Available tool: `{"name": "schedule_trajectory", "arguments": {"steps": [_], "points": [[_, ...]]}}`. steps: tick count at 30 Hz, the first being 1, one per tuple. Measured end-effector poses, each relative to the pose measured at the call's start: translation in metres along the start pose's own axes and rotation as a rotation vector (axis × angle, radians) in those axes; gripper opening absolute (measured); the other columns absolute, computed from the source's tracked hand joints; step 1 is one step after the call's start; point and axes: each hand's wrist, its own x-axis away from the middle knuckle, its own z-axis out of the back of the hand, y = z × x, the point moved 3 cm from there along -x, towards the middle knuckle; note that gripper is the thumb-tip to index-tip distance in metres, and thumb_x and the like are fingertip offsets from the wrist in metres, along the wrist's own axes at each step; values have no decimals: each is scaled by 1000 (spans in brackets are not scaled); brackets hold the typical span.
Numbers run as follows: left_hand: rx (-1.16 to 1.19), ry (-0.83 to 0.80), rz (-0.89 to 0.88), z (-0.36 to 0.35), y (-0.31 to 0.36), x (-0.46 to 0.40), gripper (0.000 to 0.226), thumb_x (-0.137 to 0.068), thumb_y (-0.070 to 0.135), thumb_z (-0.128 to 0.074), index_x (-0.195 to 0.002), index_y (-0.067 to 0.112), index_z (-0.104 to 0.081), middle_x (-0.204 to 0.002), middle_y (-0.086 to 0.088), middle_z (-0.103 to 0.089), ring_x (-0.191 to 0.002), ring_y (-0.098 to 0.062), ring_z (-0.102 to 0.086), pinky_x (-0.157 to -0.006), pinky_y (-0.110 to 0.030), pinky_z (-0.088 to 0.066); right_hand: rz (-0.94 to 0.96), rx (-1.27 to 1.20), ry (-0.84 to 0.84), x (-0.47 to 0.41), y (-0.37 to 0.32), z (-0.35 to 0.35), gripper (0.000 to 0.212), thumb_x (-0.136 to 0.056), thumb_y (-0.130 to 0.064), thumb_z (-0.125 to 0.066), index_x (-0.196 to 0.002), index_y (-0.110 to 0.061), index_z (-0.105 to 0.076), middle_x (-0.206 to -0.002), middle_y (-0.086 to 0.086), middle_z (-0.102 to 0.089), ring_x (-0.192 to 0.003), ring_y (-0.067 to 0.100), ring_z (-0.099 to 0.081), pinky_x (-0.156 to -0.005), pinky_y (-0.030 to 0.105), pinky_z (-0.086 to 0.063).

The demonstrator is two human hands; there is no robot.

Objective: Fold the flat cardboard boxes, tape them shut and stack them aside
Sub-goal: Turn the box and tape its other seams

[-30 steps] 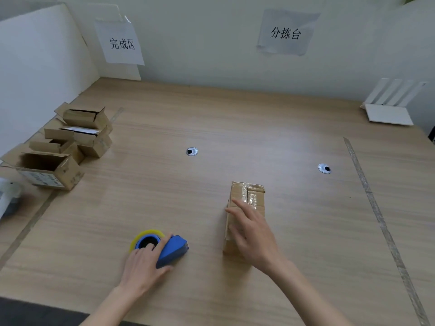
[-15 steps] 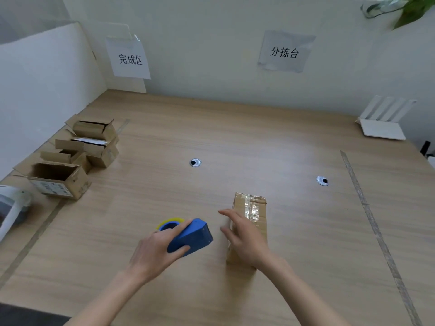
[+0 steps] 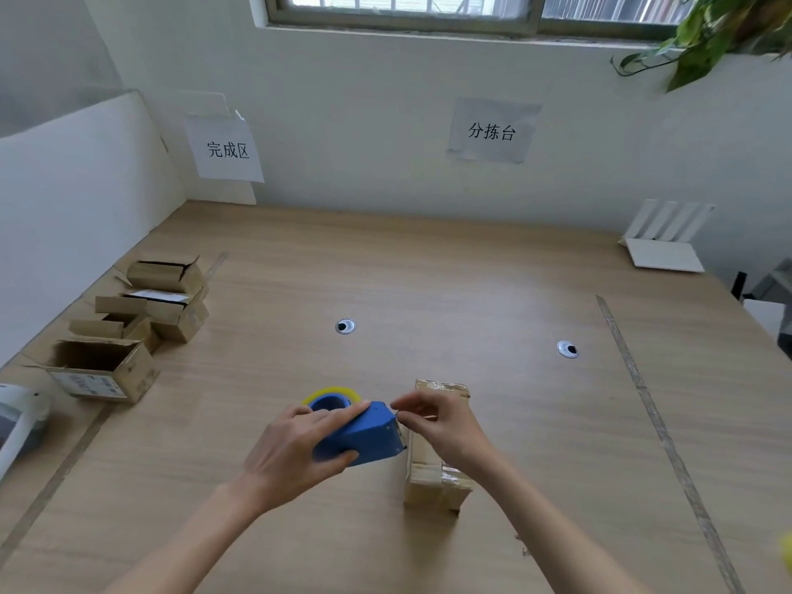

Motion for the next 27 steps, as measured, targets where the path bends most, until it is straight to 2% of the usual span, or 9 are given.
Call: {"name": "schedule_trajectory", "arguments": {"steps": [3,7,9,13,18,22,25,27], "points": [[1,-44,-1,-1,1,-3,63,-87,53,-58,-148,40,-45,-98,20,-68,-88,-5,-60,-93,-24,-45,-11,-24,55,3,3,4,13,-91,-9,-75,-96,-20,-81,-88,-9,-78,-87,8,-73,-82,21,-57],[24,-86,-9,-3,8,-7,64,-86,54,-59,-148,43,-45,-109,22,-69,-81,-6,-62,-68,-25,-51,-35,-36,123,9,5,11,16,-90,-6,-75,-91,-21,-81,-86,-7,-78,-86,8,-73,-84,26,-59],[11,-90,-16,-2,9,-11,64,-84,54,-59,-146,44,-47,-108,24,-69,-74,-6,-61,-60,-26,-50,-37,-15,139,15,9,16,15,-90,-6,-74,-91,-18,-82,-85,-7,-78,-86,8,-74,-82,25,-59],[-1,-127,25,2,1,-16,65,-78,56,-59,-141,54,-46,-97,28,-68,-70,-1,-55,-60,-19,-44,-48,-37,228,35,21,38,15,-89,-7,-75,-87,-21,-81,-84,-10,-78,-84,7,-74,-79,21,-58],[-34,-217,7,-7,4,-22,66,-76,57,-57,-140,59,-41,-102,31,-67,-75,0,-54,-63,-18,-43,-144,-22,294,61,41,55,17,-91,-8,-73,-85,-22,-79,-82,-8,-78,-81,6,-74,-78,22,-58],[-49,-248,72,-11,-11,-10,65,-74,65,-55,-136,69,-35,-93,45,-58,-74,11,-53,-62,-14,-39,-215,31,302,79,60,71,17,-91,-9,-72,-84,-24,-76,-75,-6,-77,-73,7,-73,-74,23,-58],[-54,-287,40,-22,-7,-4,61,-76,82,-48,-134,73,-31,-102,40,-63,-76,8,-53,-62,-13,-36,-297,-11,324,96,77,65,8,-89,-16,-76,-84,-22,-76,-75,-4,-77,-74,9,-74,-75,28,-59],[-75,-289,35,-30,-6,-5,60,-77,87,-40,-134,71,-33,-111,36,-65,-81,6,-54,-62,-11,-34,-322,-10,338,106,88,57,6,-85,-25,-81,-81,-23,-77,-74,-8,-76,-72,5,-72,-67,21,-55]]}}
